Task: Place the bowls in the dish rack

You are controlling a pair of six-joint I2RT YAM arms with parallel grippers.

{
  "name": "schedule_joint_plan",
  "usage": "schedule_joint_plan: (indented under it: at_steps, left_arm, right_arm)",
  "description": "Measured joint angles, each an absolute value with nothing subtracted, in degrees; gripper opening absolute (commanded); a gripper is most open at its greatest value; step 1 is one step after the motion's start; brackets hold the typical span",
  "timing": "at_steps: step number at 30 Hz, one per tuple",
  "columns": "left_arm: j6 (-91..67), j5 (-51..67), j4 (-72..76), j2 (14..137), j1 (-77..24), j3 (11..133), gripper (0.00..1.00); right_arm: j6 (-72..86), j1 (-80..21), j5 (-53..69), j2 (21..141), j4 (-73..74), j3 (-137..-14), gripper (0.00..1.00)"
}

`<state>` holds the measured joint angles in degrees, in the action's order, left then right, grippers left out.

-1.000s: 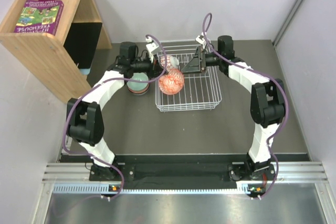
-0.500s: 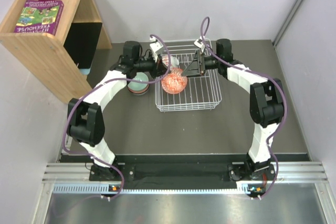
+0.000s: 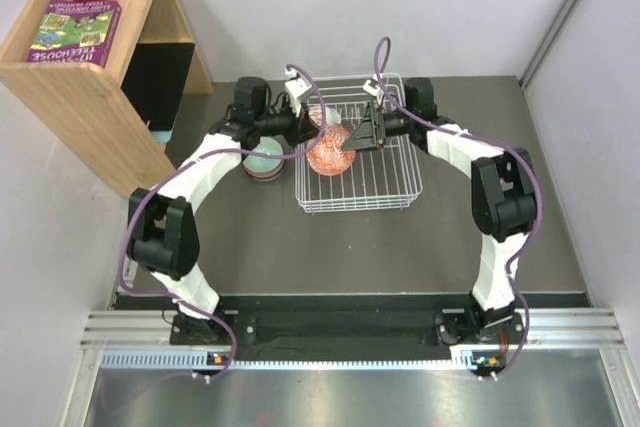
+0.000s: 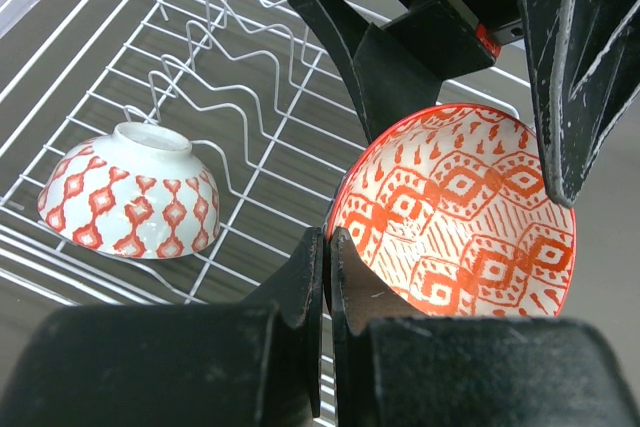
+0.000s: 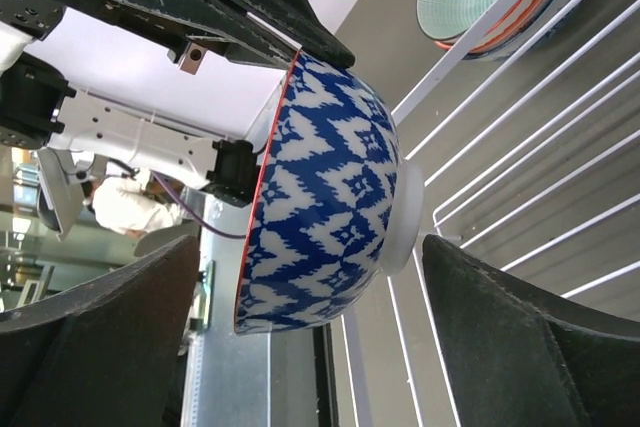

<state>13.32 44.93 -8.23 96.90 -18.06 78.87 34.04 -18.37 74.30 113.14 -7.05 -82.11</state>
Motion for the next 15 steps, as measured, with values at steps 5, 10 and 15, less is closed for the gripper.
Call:
schedule_joint_plan:
  at_steps: [5,10,15]
  left_arm:
    - [13.37,44.62,-8.23,96.88,-18.17,78.87,0.00]
    - [13.41,44.45,-8.23,96.79,-18.17,78.87,0.00]
    - [13.45,44.29,-8.27,96.03,-18.17,78.87,0.00]
  right_arm:
    - [34.83,-19.03,75.42,114.24,-7.75,-82.04,0.83]
    - [42.70,-19.18,78.72,115.66,-18.02,-79.96,0.82]
    - [58.65,-19.22,82.39,117.64,-38.44,-76.14,0.83]
